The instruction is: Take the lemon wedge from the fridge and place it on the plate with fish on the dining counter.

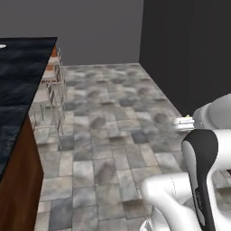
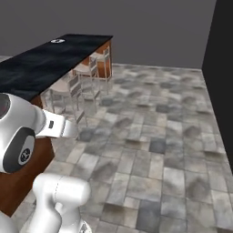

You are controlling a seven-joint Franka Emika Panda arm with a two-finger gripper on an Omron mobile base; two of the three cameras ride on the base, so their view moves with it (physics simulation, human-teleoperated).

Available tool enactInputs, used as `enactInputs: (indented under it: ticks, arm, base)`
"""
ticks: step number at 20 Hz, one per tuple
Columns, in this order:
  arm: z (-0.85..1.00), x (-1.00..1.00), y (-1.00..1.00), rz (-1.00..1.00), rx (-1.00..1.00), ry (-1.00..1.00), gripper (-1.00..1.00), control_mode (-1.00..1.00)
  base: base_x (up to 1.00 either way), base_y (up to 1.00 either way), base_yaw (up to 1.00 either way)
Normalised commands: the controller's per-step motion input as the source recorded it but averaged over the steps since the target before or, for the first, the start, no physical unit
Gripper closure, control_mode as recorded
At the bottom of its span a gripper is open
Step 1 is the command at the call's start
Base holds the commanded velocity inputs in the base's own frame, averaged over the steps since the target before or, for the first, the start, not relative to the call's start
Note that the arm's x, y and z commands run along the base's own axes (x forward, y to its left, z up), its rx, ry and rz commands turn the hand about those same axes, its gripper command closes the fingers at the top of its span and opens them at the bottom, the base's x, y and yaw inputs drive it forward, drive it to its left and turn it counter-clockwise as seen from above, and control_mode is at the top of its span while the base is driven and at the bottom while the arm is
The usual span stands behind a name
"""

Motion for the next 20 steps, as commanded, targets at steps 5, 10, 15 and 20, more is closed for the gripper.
enactInputs:
  ticks: [5,10,15,20]
  arm:
    - [0.0,0.0,0.0,0.0,0.0,0.0,1.0,1.0]
    - [0.0,0.0,0.0,0.0,0.0,0.0,1.0,1.0]
    - [0.0,0.0,0.0,0.0,0.0,0.0,1.0,1.0]
    - [0.0,0.0,0.0,0.0,0.0,0.0,1.0,1.0]
  base:
    - [1.0,-0.21,0.01]
    - [1.0,-0.23,0.0]
    - [1.0,-0.26,0.0]
    - [1.0,-0.23,0.0]
